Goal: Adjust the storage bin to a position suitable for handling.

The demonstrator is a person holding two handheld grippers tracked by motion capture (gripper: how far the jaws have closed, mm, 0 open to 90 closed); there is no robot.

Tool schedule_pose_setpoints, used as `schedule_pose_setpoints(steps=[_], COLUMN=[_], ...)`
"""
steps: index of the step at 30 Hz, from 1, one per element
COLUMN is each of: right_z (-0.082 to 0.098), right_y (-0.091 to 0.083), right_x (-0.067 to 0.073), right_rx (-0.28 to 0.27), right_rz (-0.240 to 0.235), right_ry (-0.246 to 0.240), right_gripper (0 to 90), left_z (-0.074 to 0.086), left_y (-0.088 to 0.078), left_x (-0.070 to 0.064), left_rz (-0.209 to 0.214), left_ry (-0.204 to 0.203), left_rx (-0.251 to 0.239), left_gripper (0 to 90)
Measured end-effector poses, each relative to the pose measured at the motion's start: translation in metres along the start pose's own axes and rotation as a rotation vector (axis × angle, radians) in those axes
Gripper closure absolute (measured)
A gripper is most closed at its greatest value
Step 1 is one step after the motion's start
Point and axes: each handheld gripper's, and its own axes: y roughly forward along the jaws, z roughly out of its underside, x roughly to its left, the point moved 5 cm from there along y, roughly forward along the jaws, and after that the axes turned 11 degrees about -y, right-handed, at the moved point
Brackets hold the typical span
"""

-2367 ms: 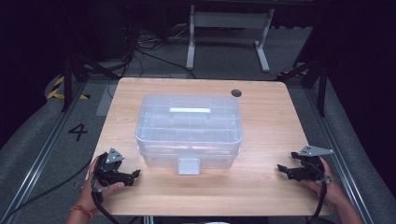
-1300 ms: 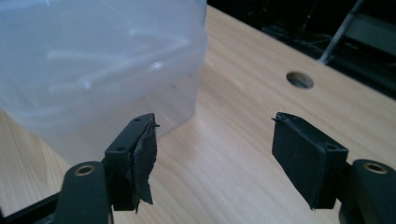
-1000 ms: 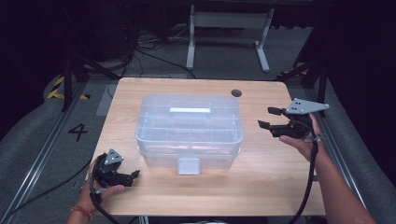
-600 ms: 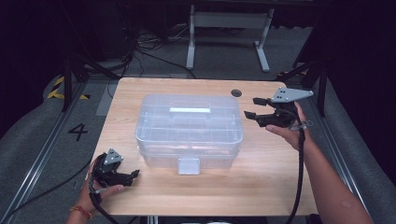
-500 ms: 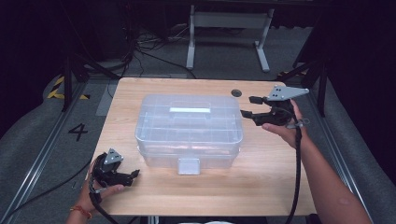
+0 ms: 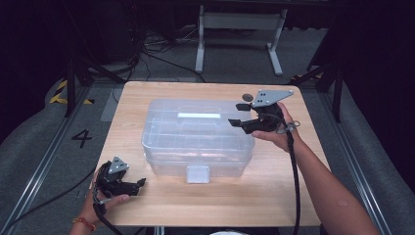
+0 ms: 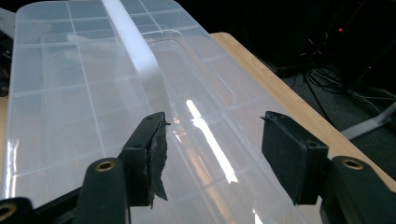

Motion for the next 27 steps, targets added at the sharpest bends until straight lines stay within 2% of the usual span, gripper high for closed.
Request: schedule_pose_setpoints(steps=[4,8,12,18,20,23,27], right_z=[-0.005,-0.01,-0.016,-0.024,-0.025,-0.027,-0.027], right_y=[0.007,0.014,0.017,0.029,0.032,0.032,0.032], right_x=[0.004,0.009,0.016,0.022,0.025,0.023,0.023], right_rx=[0.004,0.029,0.027,0.035,0.052,0.054,0.055], right_rz=[-0.032,-0.042,-0.055,-0.081,-0.086,-0.082,-0.075], right_ry=[-0.01,-0.034,-0.054,-0.095,-0.136,-0.125,-0.122], right_gripper=[43.6,47.1,52.1,63.8,70.8,76.6,77.1], left_z=[0.0,0.0,0.0,0.001,0.001,0.001,0.001], left_y=[0.0,0.0,0.0,-0.001,-0.001,-0.001,-0.001], left_x=[0.0,0.0,0.0,-0.001,-0.001,-0.001,0.0], left_rz=[-0.001,-0.004,-0.004,0.0,0.0,0.0,0.001], left_ry=[-0.002,0.001,0.001,-0.004,-0.006,-0.008,-0.006], left_rx=[0.001,-0.001,-0.001,-0.003,-0.004,-0.005,-0.005], left_gripper=[7.7,7.9,7.9,8.1,8.6,8.8,8.8])
